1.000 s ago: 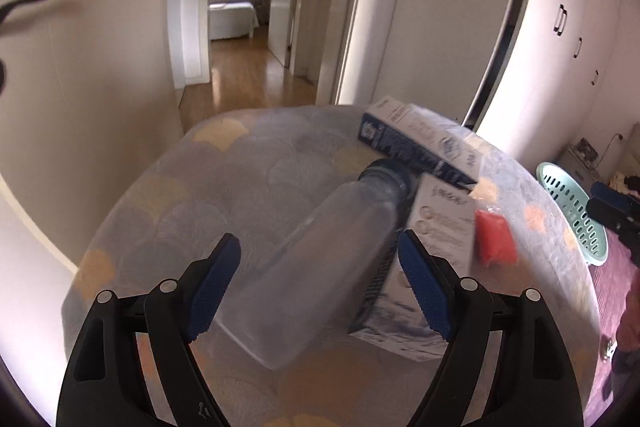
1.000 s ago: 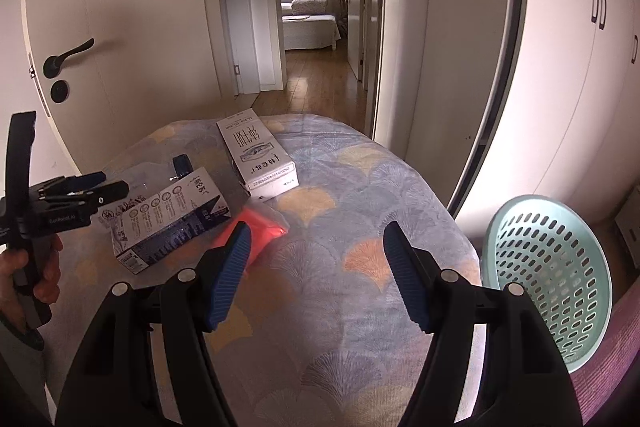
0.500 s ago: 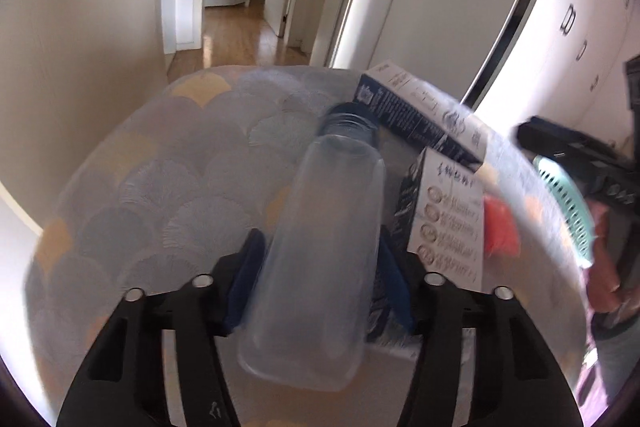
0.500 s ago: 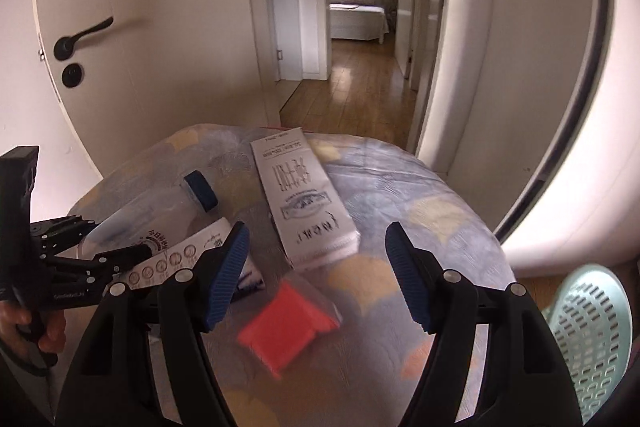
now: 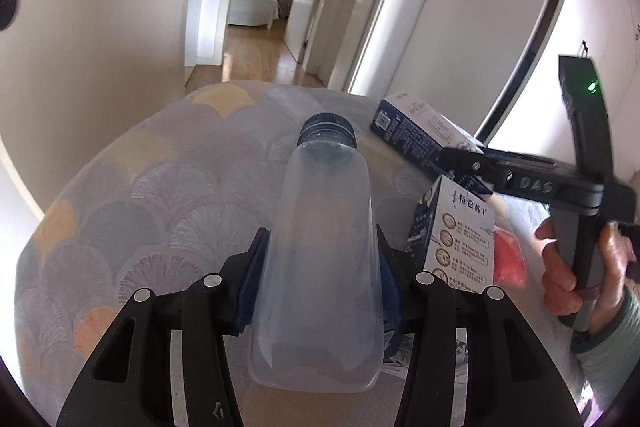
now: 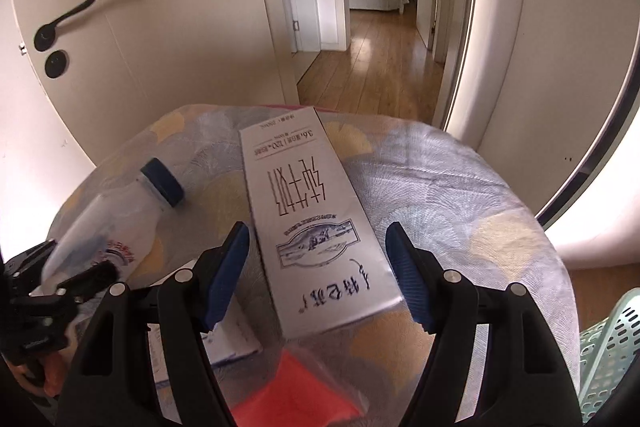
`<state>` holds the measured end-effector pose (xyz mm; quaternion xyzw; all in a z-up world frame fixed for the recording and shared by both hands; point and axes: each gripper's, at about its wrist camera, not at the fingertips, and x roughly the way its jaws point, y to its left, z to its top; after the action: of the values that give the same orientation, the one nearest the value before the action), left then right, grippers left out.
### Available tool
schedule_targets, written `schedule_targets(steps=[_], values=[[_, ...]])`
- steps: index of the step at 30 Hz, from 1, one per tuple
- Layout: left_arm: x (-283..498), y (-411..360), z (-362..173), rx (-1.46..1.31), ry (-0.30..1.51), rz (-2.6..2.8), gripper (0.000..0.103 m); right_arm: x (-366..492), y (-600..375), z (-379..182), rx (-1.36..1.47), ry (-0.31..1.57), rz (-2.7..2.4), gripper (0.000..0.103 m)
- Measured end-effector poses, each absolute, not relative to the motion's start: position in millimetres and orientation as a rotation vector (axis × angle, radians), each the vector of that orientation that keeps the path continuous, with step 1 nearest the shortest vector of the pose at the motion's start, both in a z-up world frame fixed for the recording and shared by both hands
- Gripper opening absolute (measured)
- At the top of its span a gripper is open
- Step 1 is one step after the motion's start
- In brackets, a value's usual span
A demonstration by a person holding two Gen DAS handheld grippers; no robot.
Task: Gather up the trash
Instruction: 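Grasp the clear plastic bottle with the left tool while the right tool grasps the white milk carton, then carry the bottle and carton over the teal basket and open both tools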
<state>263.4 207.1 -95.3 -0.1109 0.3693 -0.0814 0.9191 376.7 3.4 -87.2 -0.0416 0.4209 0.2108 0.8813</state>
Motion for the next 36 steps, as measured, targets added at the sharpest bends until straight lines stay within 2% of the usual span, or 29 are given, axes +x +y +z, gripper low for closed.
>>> schedule_targets(steps=[4, 6, 7, 8, 14, 22, 36], values=[[261.6, 209.9, -94.4, -0.243, 0.752, -0.163, 0.046, 382.7, 7.3, -93.0, -0.091, 0.880, 0.436, 0.067], [261.1, 210.6, -92.9, -0.244, 0.746, -0.159, 0.046, 377.5, 8.0, -91.2, -0.113, 0.862, 0.437, 0.061], [260.9, 210.7, -92.9, -0.245, 0.744, -0.159, 0.046, 374.4, 10.1, -89.8, -0.127, 0.852, 0.441, 0.053], [261.4, 211.1, -93.1, -0.249, 0.743, -0.160, 0.046, 371.2, 11.3, -88.3, -0.142, 0.840, 0.434, 0.052], [259.5, 216.4, -89.3, -0.287, 0.720, -0.164, 0.045, 346.3, 0.1, -63.8, -0.150, 0.769, 0.417, 0.052], [238.1, 209.9, -52.2, -0.311, 0.617, -0.159, 0.045, 288.4, -41.7, -8.9, -0.126, 0.642, 0.396, 0.052], [203.9, 82.6, 25.4, -0.215, 0.469, -0.317, 0.045, 190.0, -149.5, 46.0, -0.045, 0.497, 0.216, 0.052]])
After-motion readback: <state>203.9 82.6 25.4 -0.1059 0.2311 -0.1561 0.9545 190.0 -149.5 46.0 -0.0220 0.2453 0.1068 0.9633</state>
